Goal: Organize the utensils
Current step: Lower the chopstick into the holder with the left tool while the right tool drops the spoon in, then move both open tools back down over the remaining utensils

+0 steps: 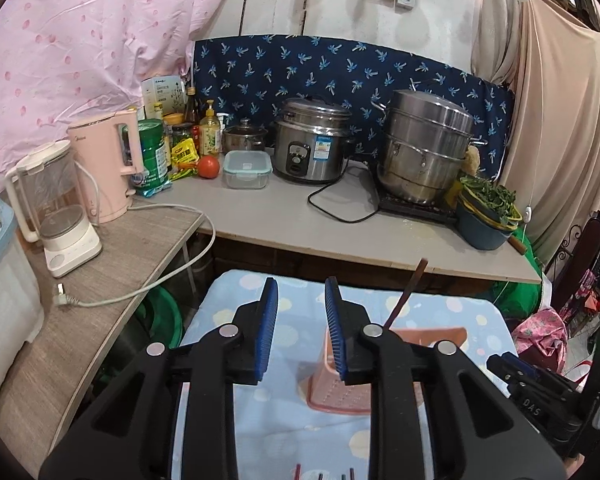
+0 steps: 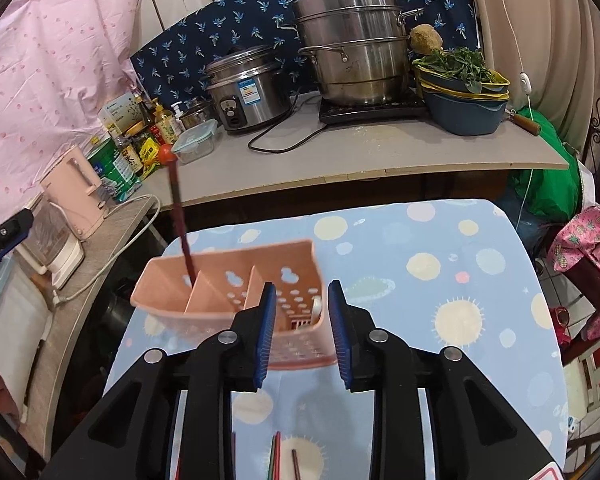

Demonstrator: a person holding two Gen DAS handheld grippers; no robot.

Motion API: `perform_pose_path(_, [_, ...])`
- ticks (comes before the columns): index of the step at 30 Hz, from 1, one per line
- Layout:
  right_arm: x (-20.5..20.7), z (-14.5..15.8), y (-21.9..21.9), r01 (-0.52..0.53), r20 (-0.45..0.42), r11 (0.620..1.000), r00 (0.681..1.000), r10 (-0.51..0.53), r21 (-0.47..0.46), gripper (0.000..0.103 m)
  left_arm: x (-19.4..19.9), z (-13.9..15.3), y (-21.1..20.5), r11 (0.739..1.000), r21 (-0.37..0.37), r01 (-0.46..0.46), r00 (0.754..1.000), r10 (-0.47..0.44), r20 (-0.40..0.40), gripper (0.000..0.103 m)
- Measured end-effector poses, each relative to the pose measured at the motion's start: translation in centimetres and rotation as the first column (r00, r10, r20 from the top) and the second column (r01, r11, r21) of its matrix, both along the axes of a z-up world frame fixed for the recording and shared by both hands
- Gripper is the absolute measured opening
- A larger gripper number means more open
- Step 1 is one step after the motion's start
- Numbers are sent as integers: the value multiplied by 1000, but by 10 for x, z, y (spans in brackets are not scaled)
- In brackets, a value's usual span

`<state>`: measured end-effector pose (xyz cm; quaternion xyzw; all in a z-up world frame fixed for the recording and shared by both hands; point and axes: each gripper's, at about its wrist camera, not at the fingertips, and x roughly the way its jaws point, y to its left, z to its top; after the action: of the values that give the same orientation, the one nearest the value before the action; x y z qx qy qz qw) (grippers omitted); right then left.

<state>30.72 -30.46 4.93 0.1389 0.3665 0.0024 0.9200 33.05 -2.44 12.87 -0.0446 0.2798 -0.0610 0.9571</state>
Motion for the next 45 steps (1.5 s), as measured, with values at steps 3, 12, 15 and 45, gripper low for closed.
perform_pose_path(3, [-14,0,5,-1,0,1000,1000,1,-5,29,-11,-6,4,1000,8,-5,1000,5,-12,23])
perform_pose_path(12, [-57,-1,21,-14,5,999,1000,14,-30,39,-40,-18,11,999,37,-13,999,14,-30,27])
perform_pose_path(15, [-72,-4,25,-23,2,999,1000,23,-26,41,-52,-23,14,999,40,-15,999,17,-34,30])
perform_pose_path(45, [-202,-106,52,-58,-194,997,980,46,-59,47,-168,-153,38,994,102,50,959,-19,-284,41])
